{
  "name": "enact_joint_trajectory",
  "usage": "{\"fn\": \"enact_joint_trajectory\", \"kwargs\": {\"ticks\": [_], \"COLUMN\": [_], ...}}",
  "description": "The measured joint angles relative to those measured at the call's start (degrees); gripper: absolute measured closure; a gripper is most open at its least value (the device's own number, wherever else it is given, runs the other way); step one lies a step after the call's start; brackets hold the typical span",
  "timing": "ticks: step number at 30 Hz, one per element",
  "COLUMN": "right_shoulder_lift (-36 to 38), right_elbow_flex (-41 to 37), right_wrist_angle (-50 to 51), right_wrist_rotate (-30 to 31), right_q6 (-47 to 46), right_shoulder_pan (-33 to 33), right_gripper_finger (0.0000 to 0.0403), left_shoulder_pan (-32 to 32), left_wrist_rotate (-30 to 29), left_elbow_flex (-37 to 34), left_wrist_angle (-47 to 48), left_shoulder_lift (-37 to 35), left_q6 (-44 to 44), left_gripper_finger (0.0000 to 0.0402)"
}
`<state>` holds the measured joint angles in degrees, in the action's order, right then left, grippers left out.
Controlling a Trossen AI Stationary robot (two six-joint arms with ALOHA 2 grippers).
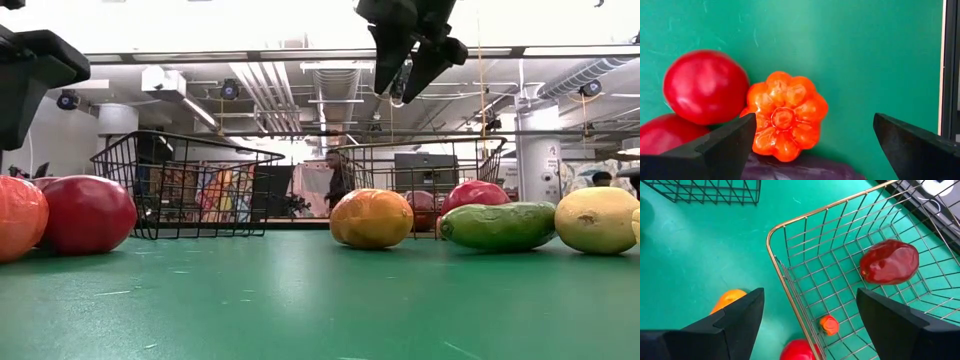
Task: Sort produce into baskets
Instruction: Put the orange pumpkin into the black wire basket
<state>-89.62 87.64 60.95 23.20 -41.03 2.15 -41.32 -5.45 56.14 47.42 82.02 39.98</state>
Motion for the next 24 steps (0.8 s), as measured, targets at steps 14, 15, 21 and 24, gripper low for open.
{"fn": "enact_joint_trajectory", "kwargs": {"ticks": [14, 15, 21, 24], "right_shoulder_lift": [0.0, 0.0, 0.0, 0.0], "right_elbow_flex": [0.0, 0.0, 0.0, 0.0], "right_wrist_angle": [-0.1, -0.1, -0.1, -0.2], "right_wrist_rotate": [0.9, 0.9, 0.9, 0.9], "right_q6": [-0.5, -0.5, -1.1, -1.1], "right_shoulder_pan": [0.1, 0.1, 0.3, 0.3], "right_gripper_finger": [0.0082, 0.0081, 0.0082, 0.0081], "left_shoulder_pan": [-0.2, -0.2, -0.2, -0.2], "left_wrist_rotate": [-0.5, -0.5, -1.1, -2.1], "left_elbow_flex": [0.0, 0.0, 0.0, -0.1], "left_wrist_angle": [0.2, 0.2, 1.6, 1.5], "left_shoulder_lift": [1.4, 1.2, 1.7, 2.2], "left_q6": [-1.0, -0.9, 2.8, 2.4], "left_gripper_finger": [0.0006, 0.0007, 0.0008, 0.0008]}}
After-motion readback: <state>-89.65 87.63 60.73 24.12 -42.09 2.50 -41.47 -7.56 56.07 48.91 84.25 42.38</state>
